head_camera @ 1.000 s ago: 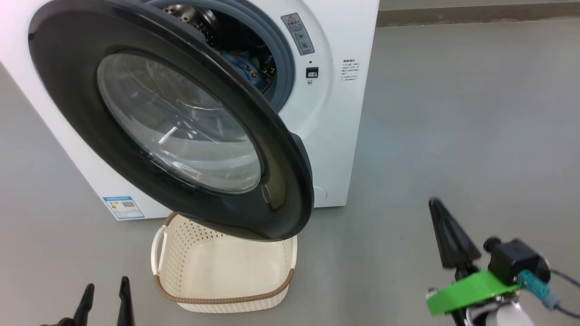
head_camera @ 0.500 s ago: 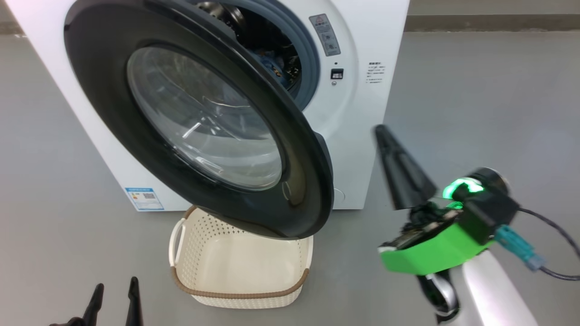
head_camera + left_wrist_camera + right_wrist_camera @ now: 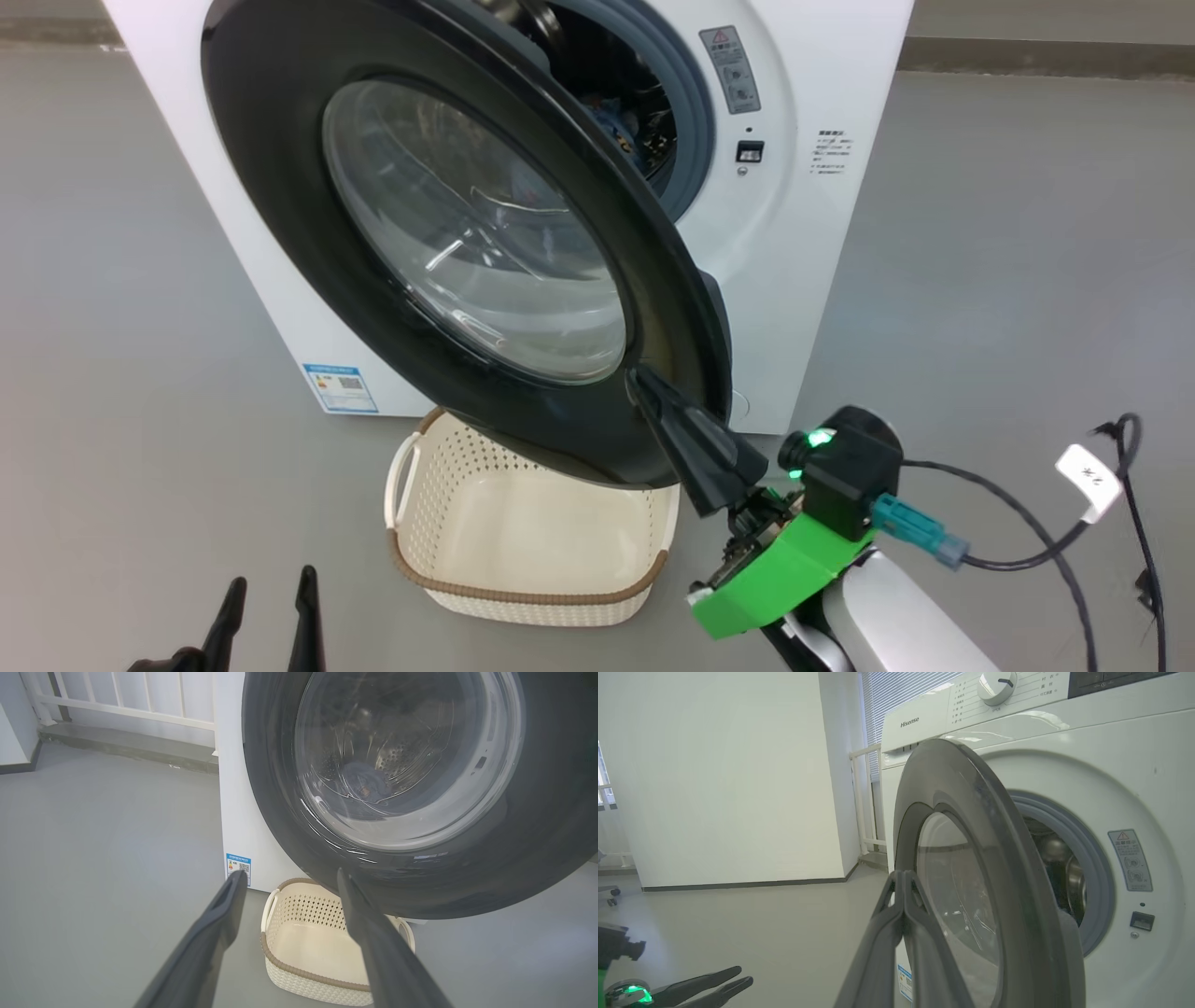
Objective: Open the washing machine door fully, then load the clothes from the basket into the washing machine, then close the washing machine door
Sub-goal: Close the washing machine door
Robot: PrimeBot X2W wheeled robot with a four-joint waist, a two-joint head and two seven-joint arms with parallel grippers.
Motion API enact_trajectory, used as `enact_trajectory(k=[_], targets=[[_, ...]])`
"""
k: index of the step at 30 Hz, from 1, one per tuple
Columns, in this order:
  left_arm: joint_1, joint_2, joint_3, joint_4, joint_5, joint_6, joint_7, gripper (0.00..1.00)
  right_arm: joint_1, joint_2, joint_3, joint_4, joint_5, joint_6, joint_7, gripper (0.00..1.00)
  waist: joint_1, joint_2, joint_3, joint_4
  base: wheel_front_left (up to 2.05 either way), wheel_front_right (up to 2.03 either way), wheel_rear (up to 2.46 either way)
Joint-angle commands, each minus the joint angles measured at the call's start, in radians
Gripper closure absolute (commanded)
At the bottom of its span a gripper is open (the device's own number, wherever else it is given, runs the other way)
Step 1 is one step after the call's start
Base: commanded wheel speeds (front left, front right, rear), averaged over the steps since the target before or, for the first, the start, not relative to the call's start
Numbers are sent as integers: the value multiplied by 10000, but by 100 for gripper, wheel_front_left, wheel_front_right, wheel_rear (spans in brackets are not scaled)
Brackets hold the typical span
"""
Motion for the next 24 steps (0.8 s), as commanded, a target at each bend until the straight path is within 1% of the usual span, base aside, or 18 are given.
enact_trajectory(k=[1, 5, 16, 24], targets=[[-485, 60, 258, -315, -29, -15, -65, 0, -330, 133, 270, 77, 158, 62, -48, 100, 0, -1, 67, 73, 0, 0, 0], [-550, 39, 137, -385, -25, -15, -65, 0, -415, 133, 266, 643, 242, 62, -48, 100, 0, -1, 175, 147, 0, 0, 0], [-759, 18, -194, -476, -87, -15, -65, 0, -795, 133, -424, 1983, 213, 62, -48, 100, 0, -1, 449, 287, 0, 0, 0], [-894, 43, -393, -451, -204, -15, -65, 0, -1103, 133, -794, 2599, 43, 62, -48, 100, 0, -1, 636, 498, 0, 0, 0]])
